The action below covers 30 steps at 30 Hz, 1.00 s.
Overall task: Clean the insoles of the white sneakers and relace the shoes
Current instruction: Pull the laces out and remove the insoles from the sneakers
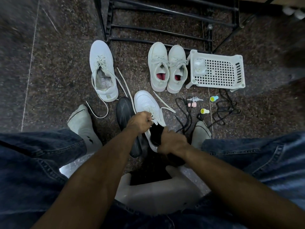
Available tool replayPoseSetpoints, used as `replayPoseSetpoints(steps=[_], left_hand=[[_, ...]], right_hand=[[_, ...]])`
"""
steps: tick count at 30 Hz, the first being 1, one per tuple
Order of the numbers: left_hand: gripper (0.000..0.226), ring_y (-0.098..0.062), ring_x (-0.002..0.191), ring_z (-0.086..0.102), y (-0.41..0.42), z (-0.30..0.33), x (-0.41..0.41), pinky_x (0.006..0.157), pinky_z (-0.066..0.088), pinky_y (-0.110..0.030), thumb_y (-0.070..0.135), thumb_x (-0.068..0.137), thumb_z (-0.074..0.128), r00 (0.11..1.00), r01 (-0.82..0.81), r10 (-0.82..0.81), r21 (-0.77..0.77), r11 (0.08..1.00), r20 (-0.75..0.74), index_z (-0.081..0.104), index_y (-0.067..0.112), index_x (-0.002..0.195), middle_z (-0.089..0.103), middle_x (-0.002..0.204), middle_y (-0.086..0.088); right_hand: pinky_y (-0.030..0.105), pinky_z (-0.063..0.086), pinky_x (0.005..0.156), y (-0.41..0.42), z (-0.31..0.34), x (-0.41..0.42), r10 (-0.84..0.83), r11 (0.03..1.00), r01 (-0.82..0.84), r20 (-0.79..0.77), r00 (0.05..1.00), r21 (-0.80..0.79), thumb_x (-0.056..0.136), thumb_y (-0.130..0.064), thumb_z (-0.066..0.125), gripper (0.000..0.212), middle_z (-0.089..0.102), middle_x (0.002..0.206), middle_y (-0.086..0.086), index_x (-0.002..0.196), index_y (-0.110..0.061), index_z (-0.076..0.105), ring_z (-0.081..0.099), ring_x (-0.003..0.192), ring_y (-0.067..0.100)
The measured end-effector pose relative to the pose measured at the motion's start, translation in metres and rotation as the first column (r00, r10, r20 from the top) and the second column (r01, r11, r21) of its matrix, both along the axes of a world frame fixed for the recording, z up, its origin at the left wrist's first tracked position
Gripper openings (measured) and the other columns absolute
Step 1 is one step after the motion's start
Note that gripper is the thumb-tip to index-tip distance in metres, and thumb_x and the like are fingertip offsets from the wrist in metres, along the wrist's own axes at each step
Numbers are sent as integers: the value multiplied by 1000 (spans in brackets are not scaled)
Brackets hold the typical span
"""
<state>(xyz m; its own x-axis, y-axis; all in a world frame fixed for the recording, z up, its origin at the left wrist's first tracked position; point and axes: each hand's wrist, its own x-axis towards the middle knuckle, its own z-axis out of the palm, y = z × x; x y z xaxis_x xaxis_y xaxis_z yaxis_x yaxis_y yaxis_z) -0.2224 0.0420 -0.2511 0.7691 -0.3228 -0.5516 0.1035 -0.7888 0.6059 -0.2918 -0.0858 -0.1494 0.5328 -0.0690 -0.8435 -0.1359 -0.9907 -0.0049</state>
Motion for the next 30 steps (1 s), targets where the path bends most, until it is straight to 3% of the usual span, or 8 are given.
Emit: replayPoseSetpoints(steps=[4, 7, 9, 13, 16, 19, 24, 30], left_hand=[[23, -27, 105, 61, -1, 8, 7, 80, 45, -29, 23, 86, 62, 999, -34, 34, 15, 999, -4, 50, 27, 67, 66, 111, -3], [18, -25, 99, 61, -1, 11, 7, 78, 45, -28, 24, 86, 64, 1000, -13, 14, 32, 999, -7, 54, 28, 71, 66, 106, -2], [2, -24, 102, 61, -1, 10, 2, 86, 49, -32, 23, 87, 65, 1000, 3, -2, 39, 999, -23, 63, 23, 87, 66, 112, -2], [11, -24, 110, 60, 0, 7, -9, 93, 49, -36, 21, 84, 68, 1000, -25, 25, 6, 1000, 8, 67, 17, 95, 62, 123, 1], [20, -26, 103, 60, -2, 13, -19, 84, 49, -37, 22, 85, 70, 998, -34, 34, -8, 999, 51, 61, 18, 102, 51, 126, 1], [45, -36, 99, 58, -8, 20, -34, 72, 43, -38, 31, 87, 68, 995, -95, 88, 159, 983, 53, 44, 15, 121, 40, 127, -7], [44, -37, 106, 60, -7, 16, -39, 83, 49, -35, 43, 91, 52, 956, -128, 200, 304, 944, -215, 53, 8, 119, 60, 123, -16], [37, -40, 101, 62, 1, 29, -36, 80, 49, -41, 33, 99, 40, 980, -196, 192, 301, 933, 44, 60, 3, 103, 65, 111, -21]], right_hand=[[27, 46, 69, -24, 34, 32, 0, 993, 18, -154, 988, 117, 75, -33, 70, 50, 63, 101, 6, 118, -14, 54, 63, 87, 24], [26, 44, 62, -39, 49, 44, 51, 986, -6, -262, 964, 169, 67, -26, 70, 31, 65, 87, 5, 94, -13, 66, 61, 72, 22], [29, 45, 62, -48, 58, 51, 104, 987, -57, -315, 944, 153, 61, -30, 68, 34, 66, 85, 6, 90, -12, 67, 61, 71, 23], [42, 56, 74, -66, 75, 69, 176, 981, -132, -382, 907, 139, 44, -36, 69, 52, 66, 96, 13, 92, -17, 65, 66, 83, 31], [47, 57, 78, -77, 90, 86, 146, 986, -109, -331, 932, 126, 56, -28, 69, 39, 61, 99, 10, 94, -24, 62, 64, 90, 33], [44, 58, 74, -86, 93, 96, 46, 994, -9, -331, 942, 113, 64, -22, 67, 42, 56, 106, 10, 105, -23, 60, 60, 90, 29], [43, 58, 70, -98, 88, 105, -34, 993, 66, -288, 957, 101, 61, -26, 69, 52, 56, 106, 9, 112, -18, 60, 60, 93, 29], [33, 53, 70, -105, 57, 107, -234, 965, 230, 15, 972, 125, 58, -29, 71, 51, 65, 100, 9, 106, -19, 61, 64, 83, 25]])
